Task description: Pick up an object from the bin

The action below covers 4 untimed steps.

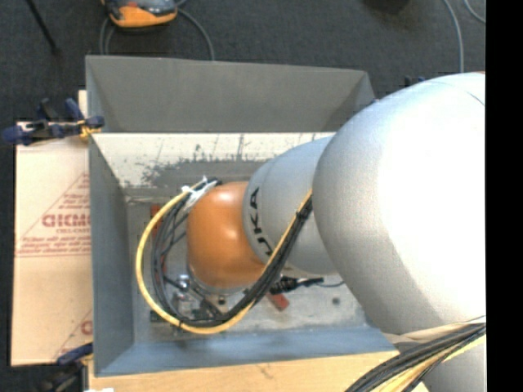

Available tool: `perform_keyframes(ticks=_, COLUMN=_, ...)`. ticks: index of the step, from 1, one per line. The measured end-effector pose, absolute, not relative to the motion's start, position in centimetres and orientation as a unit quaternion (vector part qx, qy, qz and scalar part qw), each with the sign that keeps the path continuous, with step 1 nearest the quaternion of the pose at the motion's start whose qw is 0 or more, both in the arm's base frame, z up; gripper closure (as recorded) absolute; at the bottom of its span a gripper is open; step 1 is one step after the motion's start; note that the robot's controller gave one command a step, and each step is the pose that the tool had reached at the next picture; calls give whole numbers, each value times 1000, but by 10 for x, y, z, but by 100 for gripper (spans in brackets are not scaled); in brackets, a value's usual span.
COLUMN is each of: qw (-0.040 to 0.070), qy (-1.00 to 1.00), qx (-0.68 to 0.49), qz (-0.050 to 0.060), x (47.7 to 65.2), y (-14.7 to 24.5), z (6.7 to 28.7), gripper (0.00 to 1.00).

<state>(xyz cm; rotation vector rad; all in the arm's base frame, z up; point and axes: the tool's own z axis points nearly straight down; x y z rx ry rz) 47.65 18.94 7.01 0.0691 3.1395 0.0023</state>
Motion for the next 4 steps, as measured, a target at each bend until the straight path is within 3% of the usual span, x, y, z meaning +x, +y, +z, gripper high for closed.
perform_keyframes(ticks=1, qw=1, qy=1000, qx=23, qz=1, x=477, y=189, z=70, gripper=100)
perform_keyframes(ticks=2, qw=-3, qy=1000, qx=24, qz=-1, x=482, y=194, z=114, gripper=100)
perform_keyframes(ticks=3, qw=3, qy=1000, qx=24, qz=2, x=489, y=199, z=169, gripper=100)
perform_keyframes(ticks=4, qw=0, qy=1000, qx=20, qz=0, x=486, y=196, z=202, gripper=100)
